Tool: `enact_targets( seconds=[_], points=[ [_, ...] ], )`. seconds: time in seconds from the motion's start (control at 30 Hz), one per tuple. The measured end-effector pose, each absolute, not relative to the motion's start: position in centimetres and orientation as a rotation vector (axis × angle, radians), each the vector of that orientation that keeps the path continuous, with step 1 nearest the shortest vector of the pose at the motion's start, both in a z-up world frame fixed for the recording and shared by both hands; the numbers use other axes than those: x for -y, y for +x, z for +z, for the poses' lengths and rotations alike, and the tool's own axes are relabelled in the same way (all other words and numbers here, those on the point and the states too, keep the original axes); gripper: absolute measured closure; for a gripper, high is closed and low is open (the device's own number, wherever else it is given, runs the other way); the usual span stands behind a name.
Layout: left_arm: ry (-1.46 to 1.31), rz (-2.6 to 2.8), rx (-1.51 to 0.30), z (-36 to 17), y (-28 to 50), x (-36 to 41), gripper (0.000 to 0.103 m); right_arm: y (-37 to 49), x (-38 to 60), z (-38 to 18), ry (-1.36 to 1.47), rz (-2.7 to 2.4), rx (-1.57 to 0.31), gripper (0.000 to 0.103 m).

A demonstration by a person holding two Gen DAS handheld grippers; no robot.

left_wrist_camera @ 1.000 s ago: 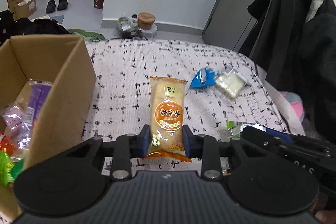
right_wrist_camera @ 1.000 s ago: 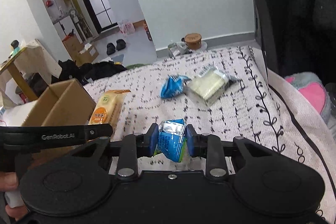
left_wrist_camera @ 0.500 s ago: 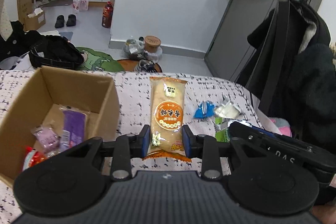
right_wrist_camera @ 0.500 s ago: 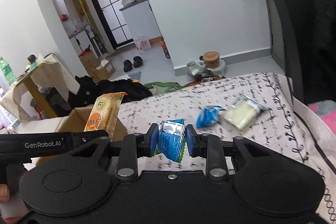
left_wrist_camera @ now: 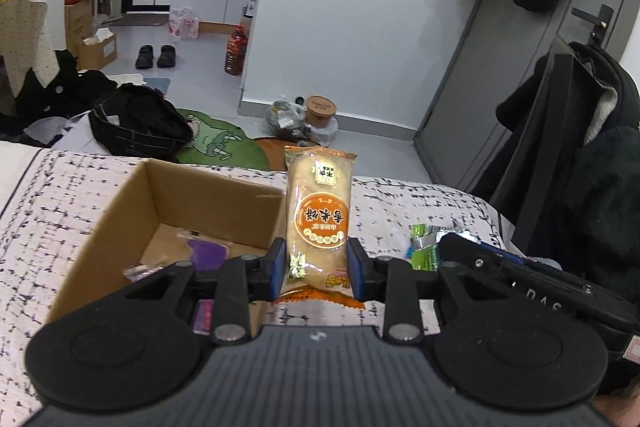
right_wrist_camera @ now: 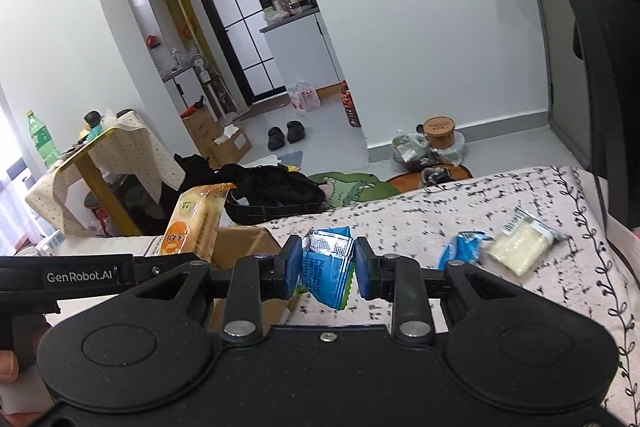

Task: Organize snacks
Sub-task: 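Carry both packets over the cardboard box and open both tools to drop them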

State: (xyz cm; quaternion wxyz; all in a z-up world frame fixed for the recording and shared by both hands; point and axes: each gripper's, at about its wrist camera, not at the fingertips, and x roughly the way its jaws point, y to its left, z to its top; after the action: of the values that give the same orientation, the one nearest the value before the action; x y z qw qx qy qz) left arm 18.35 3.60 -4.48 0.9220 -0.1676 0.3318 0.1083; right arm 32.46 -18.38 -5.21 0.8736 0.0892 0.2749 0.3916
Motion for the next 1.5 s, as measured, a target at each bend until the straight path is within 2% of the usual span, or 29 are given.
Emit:
enact_targets(
  seconds=[0.73, 1.1, 1.27, 1.5],
  points=[
    [-0.385, 0.367, -0.688, -4.8, 16.0, -10.3, 0.072, 32.0, 12.8, -4.2, 0.166, 0.914, -0.566, 0.075],
    [-0.362, 0.392, -0.754, -6.2, 17.0, -12.0, 0.072, 31.5, 10.0, -4.5, 0.128, 0.964, -0.58, 0.075],
    [-0.381, 0.423, -0.787, -7.0, 17.1, -12.6, 0.059, 31.2, 8.7, -4.8, 0.112, 0.991, -0.597, 0.075],
    [-0.395, 0.448, -0.788, -7.0, 16.3, -12.9, 0.049, 31.1, 6.7, -4.7, 0.086, 0.995, -0.593, 0.074]
  ],
)
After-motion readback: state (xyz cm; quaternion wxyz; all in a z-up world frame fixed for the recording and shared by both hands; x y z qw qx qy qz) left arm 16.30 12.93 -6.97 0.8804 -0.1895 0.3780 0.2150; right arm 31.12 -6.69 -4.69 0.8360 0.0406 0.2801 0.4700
